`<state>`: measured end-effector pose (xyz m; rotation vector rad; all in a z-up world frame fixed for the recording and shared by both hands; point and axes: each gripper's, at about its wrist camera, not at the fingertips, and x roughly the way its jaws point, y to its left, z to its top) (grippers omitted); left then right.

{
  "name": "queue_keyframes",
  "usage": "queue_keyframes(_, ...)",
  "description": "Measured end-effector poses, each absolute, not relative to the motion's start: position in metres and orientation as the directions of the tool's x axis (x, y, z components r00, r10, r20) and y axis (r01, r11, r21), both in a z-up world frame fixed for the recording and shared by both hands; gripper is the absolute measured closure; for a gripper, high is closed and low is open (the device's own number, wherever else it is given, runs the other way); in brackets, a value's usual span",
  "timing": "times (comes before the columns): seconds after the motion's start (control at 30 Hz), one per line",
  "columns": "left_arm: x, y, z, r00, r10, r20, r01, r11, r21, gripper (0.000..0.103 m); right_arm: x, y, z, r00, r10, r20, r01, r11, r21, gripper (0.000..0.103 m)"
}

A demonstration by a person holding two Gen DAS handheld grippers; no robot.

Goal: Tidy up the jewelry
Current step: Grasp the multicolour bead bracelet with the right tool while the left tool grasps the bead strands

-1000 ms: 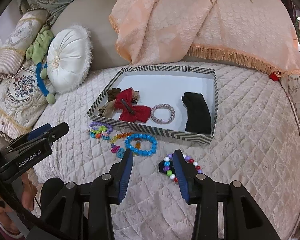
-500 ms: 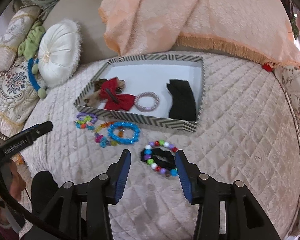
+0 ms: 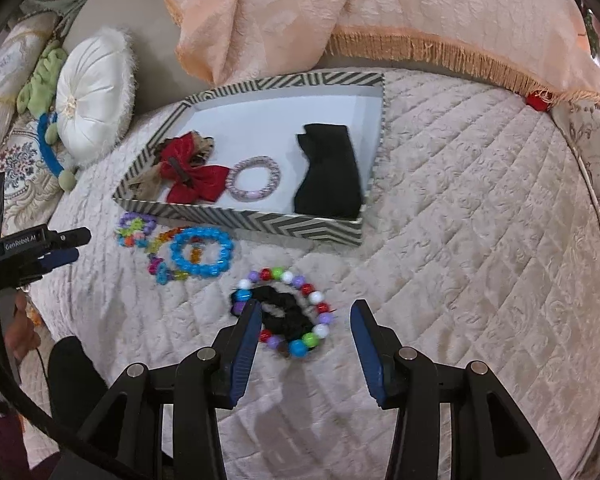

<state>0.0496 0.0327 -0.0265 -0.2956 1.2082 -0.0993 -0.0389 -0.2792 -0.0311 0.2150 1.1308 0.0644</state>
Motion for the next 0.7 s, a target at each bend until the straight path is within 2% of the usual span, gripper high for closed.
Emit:
queue_keyframes(0.13, 0.061, 0.037, -0.035, 0.340, -0.231, -0.912, -0.108, 0.953, -0.282, 0.043, -0.034, -0.293, -0.038, 0.409, 0.130, -0.903, 0.065, 0.983, 0.171, 0.059)
queue_keyframes(0.37, 0.075, 0.041, -0.051, 0.293, -0.279, -0.915, -0.153, 0.930, -0.333, 0.043, -0.024, -0.291, -0.049, 0.384, 0.162, -0.909, 0.021, 0.983, 0.184, 0.059)
queue_keyframes(0.5, 0.084, 0.044, -0.058, 0.275, -0.293, -0.916, -0.189, 0.917, -0.350, 0.043, -0.013, -0.282, -0.059, 0.345, 0.097, -0.934, -0.023, 0.995, 0.095, 0.059)
queue_keyframes(0.7, 0.093, 0.050, -0.067, 0.259, -0.293, -0.920, -0.234, 0.905, -0.354, 0.043, -0.004, -0.271, -0.076, 0.264, 0.076, -0.962, -0.122, 0.992, 0.045, 0.062)
